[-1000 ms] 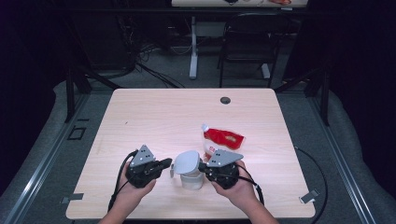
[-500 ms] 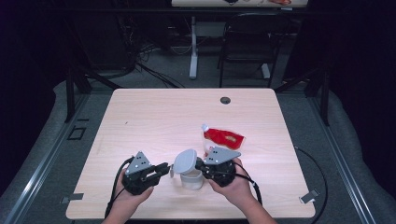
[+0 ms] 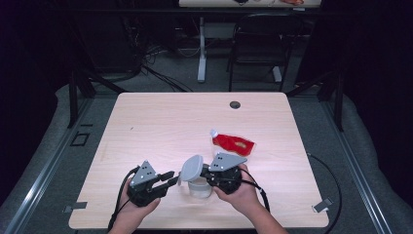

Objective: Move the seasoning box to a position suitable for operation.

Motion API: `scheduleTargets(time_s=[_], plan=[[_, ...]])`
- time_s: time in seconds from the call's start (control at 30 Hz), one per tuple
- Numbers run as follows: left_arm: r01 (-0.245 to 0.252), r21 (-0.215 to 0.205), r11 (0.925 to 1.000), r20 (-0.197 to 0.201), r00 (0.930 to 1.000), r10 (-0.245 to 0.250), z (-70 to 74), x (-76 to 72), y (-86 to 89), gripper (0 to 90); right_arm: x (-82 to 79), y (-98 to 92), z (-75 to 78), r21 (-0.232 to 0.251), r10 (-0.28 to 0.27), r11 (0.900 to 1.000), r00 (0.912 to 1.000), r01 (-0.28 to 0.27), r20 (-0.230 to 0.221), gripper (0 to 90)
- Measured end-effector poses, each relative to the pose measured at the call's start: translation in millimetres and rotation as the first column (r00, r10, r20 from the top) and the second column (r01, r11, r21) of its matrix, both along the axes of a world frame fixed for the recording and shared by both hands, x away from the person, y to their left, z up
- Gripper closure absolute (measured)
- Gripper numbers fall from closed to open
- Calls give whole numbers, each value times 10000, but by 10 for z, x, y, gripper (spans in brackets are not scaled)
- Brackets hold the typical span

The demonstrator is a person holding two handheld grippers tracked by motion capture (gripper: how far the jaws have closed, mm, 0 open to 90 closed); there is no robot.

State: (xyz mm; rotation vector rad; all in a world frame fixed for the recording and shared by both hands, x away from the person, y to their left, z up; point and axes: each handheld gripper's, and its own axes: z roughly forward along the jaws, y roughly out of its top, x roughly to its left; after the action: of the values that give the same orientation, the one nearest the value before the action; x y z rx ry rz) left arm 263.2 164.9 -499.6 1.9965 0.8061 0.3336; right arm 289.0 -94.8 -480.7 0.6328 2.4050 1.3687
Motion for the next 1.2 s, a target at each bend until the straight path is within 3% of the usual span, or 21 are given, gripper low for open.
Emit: scheduleTargets(time_s=[0.13,0.67,0.93,1.2], plan=[[47,143,9999,-130,9999,-45,-23,-21,-29,698,2,9,7,-2,-10,10000,10000,10,27,900],[205,255,9995,-32,9998,-204,-42,-75,-115,628,-14,-8,42,163,-51,9999,9999,49,89,900],[144,386,9992,123,9998,-149,-52,-74,-199,617,-28,-17,61,204,-36,9998,9999,33,158,900],[192,681,9975,371,9991,-217,-61,-80,-227,663,-38,-32,66,199,-57,9998,9999,54,159,900]])
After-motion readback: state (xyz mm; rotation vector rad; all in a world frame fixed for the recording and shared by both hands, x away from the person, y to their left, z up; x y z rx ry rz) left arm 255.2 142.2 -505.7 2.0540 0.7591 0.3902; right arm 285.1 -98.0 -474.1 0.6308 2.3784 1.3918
